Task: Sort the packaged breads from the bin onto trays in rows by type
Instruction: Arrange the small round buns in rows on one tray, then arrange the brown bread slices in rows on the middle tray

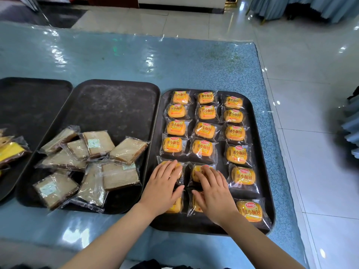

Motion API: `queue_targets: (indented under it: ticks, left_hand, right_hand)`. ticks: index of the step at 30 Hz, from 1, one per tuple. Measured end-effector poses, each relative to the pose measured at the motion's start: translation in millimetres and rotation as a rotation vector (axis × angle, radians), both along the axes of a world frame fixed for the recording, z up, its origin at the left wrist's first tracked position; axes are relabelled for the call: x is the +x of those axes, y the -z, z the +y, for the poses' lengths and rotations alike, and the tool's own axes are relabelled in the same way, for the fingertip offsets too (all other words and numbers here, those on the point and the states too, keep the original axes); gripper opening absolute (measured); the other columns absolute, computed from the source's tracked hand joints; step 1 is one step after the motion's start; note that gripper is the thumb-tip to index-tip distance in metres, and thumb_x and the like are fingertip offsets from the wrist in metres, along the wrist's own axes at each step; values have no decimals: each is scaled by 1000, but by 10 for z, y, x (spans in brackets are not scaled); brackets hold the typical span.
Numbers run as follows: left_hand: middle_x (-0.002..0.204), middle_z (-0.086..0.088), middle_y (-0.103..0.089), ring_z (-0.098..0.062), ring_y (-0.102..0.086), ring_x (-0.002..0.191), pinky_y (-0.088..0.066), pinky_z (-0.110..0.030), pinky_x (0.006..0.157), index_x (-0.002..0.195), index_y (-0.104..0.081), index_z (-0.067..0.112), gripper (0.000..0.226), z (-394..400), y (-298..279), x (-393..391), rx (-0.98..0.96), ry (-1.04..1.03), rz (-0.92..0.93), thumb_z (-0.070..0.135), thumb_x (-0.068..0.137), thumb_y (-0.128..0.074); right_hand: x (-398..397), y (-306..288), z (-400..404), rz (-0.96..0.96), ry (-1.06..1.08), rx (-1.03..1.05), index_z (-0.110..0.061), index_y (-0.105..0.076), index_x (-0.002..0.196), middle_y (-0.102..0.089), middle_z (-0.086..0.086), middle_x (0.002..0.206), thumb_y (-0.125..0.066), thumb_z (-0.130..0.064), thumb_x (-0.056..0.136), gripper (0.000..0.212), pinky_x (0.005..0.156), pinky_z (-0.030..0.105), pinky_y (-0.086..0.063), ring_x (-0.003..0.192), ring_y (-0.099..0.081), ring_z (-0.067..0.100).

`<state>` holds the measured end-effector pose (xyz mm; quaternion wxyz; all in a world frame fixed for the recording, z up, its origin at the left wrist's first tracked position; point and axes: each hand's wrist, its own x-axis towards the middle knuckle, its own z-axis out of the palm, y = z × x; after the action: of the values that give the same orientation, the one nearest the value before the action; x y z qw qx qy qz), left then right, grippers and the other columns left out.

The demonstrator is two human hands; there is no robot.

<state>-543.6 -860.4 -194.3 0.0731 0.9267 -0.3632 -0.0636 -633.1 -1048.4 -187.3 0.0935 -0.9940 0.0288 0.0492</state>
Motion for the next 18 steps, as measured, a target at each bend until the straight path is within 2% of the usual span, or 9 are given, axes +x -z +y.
queue_targets:
  ticks: [4, 7, 11, 15, 18]
  left_hand:
    - [152, 3, -38, -14, -26, 145, -11, -33, 119, 146, -39, 21, 53, 117, -136, 67, -106, -17, 7, 36, 96, -44]
    - [144, 7, -46, -10, -34, 138, -16, -29, 118, 137, -49, 24, 43, 287, -276, 189, -223, -33, 33, 29, 95, -47]
    - [129, 10, -56, -8, -45, 125, -31, -27, 110, 124, -59, 25, 33, 652, -399, 399, -319, -87, 11, 23, 91, -53]
    - [109, 15, -60, -8, -53, 107, -33, -21, 96, 108, -63, 28, 24, 1210, -466, 705, -341, -138, -8, 22, 89, -50]
    - [105, 16, -61, -8, -54, 102, -35, -24, 91, 105, -64, 28, 29, 1664, -488, 947, -289, -138, -12, 29, 87, -41]
  right_hand:
    - [52, -143, 38, -59, 49, 96, -20, -43, 140, -46, 3, 144, -36, -50, 98, 52, 114, 41, -29, 135, -39, 23]
    - [206, -316, 145, -71, 64, 202, -21, -44, 139, -46, -3, 141, -47, -38, 97, 46, 115, 36, -31, 133, -38, 17]
    - [467, -528, 423, -59, 97, 400, -23, -50, 130, -52, -8, 129, -52, -28, 96, 35, 97, 17, -32, 118, -45, 9]
    - [770, -592, 913, -18, 154, 589, -22, -56, 120, -62, -9, 113, -53, -23, 95, 25, 84, 16, -43, 102, -58, 4]
    - [1016, -554, 1314, 37, 203, 651, -21, -55, 120, -67, -7, 100, -54, -20, 94, 26, 80, 25, -48, 90, -62, 9]
